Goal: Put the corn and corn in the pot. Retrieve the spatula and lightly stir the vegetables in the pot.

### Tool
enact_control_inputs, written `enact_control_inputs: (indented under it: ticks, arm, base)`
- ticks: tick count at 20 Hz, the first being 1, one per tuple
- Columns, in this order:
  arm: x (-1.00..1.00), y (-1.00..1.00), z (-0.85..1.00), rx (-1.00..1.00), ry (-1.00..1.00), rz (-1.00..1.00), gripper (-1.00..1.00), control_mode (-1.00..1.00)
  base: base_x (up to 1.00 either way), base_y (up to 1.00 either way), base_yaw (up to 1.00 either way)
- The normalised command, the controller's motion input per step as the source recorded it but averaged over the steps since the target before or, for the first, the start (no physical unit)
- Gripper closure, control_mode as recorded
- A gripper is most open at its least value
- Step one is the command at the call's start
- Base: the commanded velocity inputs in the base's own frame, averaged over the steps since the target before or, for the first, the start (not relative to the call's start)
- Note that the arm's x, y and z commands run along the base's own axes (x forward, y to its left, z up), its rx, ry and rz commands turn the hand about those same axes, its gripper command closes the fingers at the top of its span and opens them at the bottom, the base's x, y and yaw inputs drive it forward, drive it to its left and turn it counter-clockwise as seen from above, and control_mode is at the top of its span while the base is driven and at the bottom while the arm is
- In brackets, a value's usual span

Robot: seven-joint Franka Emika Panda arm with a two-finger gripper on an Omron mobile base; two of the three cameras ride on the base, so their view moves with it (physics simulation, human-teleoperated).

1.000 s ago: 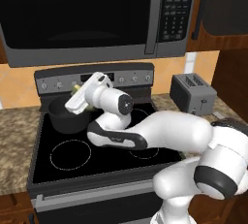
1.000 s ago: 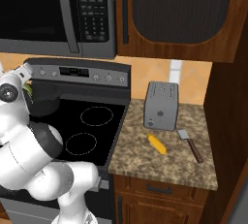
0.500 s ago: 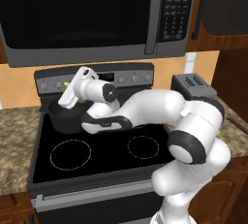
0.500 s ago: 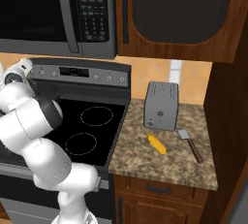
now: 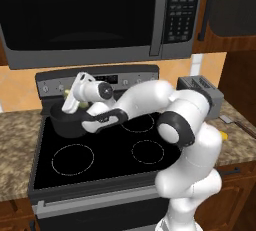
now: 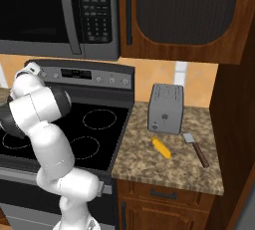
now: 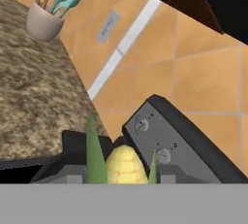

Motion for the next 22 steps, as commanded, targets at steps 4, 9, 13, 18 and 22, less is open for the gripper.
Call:
enact_control_inputs:
  ticks: [4, 9, 13, 18, 22]
  arm:
    - [0.09, 0.27, -0.71, -0.06, 0.04, 0.0, 1.0, -1.0]
    - [0.09, 0.26, -0.6, -0.01, 0.01, 0.0, 1.0, -1.0]
    - [0.26, 0.29, -0.42, 0.0, 0.0, 0.01, 1.0, -1.0]
    - [0.05, 0.31, -0.58, 0.0, 0.0, 0.02, 1.0, -1.0]
    - [0.01, 0.36, -0.58, 0.0, 0.0, 0.0, 1.0, -1.0]
  base:
    - [0.0, 0.0, 0.0]
    - [0.0, 0.0, 0.0]
    - [0.0, 0.0, 0.0]
    - [0.0, 0.0, 0.0]
    - [0.0, 0.0, 0.0]
